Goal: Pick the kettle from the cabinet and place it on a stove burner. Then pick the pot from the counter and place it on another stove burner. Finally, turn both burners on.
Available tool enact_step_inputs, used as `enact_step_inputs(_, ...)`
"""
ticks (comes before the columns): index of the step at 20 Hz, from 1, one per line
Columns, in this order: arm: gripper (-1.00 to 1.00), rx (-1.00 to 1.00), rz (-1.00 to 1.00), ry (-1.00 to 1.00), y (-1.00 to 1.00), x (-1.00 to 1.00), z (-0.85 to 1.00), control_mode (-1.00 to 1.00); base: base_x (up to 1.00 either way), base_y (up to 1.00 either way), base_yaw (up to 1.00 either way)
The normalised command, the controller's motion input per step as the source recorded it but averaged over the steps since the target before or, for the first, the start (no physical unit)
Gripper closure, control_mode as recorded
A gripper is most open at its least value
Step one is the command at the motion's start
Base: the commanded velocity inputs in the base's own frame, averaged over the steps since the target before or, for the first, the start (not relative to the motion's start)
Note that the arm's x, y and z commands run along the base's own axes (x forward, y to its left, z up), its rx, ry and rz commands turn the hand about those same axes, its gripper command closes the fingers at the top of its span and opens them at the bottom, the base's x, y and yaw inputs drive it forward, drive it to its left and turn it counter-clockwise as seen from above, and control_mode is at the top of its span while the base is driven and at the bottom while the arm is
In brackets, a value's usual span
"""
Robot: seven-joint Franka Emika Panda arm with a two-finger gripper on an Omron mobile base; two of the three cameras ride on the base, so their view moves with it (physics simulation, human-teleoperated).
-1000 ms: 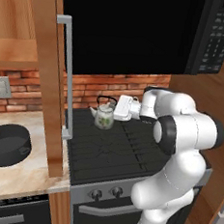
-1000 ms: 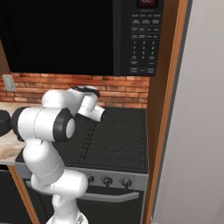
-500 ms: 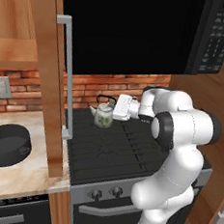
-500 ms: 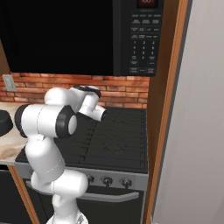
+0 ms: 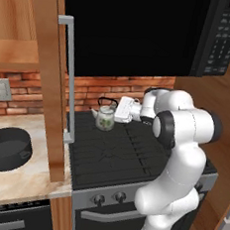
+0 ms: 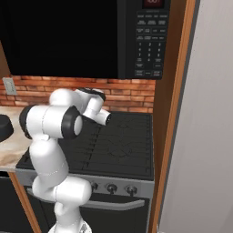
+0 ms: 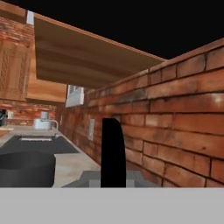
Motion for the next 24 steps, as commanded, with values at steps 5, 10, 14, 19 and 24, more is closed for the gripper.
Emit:
enact_step_inputs(5,1.0,0.0,0.0,0.0,0.03,0.21,-0.13,-1.0,0.0,0.0,0.0)
enact_step_inputs(10,1.0,0.0,0.0,0.0,0.03,0.2,-0.11,-1.0,0.0,0.0,0.0)
enact_step_inputs(14,1.0,0.0,0.0,0.0,0.04,0.19,-0.11,-1.0,0.0,0.0,0.0)
enact_step_inputs(19,1.0,0.0,0.0,0.0,0.02,0.2,-0.14,-1.0,0.0,0.0,0.0)
enact_step_inputs(24,1.0,0.0,0.0,0.0,0.0,0.07,-0.11,-1.0,0.0,0.0,0.0)
